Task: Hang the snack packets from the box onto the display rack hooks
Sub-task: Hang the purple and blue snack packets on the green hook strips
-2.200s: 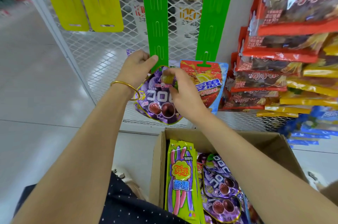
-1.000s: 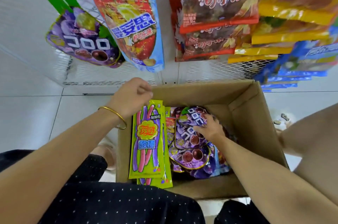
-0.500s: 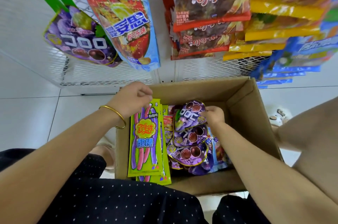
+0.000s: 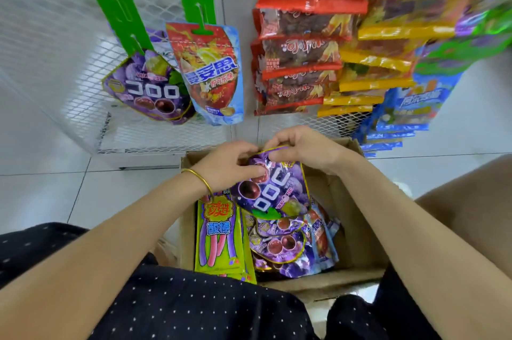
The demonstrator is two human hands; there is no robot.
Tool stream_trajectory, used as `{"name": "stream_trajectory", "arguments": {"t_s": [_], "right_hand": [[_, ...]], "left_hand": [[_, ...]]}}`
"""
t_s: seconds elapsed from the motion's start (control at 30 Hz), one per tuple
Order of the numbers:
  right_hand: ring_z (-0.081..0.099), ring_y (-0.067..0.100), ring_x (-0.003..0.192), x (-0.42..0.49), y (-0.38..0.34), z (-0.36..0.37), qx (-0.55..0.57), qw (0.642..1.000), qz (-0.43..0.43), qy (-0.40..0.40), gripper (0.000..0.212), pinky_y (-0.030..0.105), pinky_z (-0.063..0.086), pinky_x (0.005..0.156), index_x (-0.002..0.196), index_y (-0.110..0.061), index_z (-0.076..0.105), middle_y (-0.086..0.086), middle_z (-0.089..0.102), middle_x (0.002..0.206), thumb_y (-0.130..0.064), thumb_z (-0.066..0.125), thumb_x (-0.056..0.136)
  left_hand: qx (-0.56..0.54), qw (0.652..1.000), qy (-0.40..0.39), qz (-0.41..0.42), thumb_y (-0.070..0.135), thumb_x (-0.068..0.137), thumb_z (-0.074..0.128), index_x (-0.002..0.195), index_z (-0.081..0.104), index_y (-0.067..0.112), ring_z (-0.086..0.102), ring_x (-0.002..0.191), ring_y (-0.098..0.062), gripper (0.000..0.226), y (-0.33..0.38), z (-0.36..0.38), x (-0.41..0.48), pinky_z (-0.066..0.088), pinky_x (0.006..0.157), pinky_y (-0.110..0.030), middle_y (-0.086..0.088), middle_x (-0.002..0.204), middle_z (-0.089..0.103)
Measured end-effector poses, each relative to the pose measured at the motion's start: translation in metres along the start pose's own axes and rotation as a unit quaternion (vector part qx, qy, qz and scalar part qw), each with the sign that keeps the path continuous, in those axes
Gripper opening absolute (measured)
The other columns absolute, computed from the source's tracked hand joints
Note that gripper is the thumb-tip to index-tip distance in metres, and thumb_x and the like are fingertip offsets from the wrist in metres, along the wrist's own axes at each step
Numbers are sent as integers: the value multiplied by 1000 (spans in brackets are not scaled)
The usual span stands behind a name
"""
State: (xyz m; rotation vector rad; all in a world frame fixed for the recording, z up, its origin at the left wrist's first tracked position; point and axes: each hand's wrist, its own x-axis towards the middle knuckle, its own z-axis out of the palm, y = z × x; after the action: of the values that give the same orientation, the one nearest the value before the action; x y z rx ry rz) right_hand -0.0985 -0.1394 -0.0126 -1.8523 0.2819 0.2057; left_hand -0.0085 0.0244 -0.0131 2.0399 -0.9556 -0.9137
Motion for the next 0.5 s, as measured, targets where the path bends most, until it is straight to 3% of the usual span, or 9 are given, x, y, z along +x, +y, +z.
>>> {"name": "stream_trajectory", "arguments": {"t_s": [0.07,0.13,0.27,0.33,0.4,0.5], "right_hand": [[57,1,60,2,-10,8,63,997,-16,40,9,15,46,64,85,-12,62,0,63,73,-2,63,85],[59,2,60,2,-11,13,132,988,-14,80,7,17,48,65,83,-13,60,-4,65,69,-10,59,89],[66,15,74,-11,13,16,260,961,67,71,20,32,55,73,93,-13,62,2,71,85,-29,61,81],[66,19,74,-17,21,20,277,957,65,64,18,33,58,69,91,-10,61,5,70,83,-22,63,79],[64,17,67,-16,19,25,278,954,32,104,4,33,57,69,81,-9,61,4,68,74,-11,59,85],[60,11,63,-6,-1,34,259,951,-30,168,18,27,50,64,75,-12,58,0,64,69,-5,52,91]], "left_hand": [[-13,1000,8,1,25,77,72,82,61,15,54,76,-16,16,-3,-5,-4,44,73,-33,-13,80,63],[-79,997,12,-16,25,77,70,76,58,18,56,72,-17,14,-7,-13,-11,44,70,-33,-15,79,66],[-257,962,30,-92,10,86,63,88,59,22,62,77,-10,13,-20,-29,-24,53,74,-34,9,79,68],[-311,944,33,-107,4,89,56,96,58,21,65,80,-11,19,-27,-35,-28,54,77,-40,7,85,70],[-333,935,35,-115,-1,89,54,103,58,19,67,83,-13,24,-29,-40,-32,53,81,-45,4,89,71],[-323,937,10,-134,-3,86,56,115,55,18,62,102,-20,36,-26,-52,-36,50,92,-46,-2,110,67]]}}
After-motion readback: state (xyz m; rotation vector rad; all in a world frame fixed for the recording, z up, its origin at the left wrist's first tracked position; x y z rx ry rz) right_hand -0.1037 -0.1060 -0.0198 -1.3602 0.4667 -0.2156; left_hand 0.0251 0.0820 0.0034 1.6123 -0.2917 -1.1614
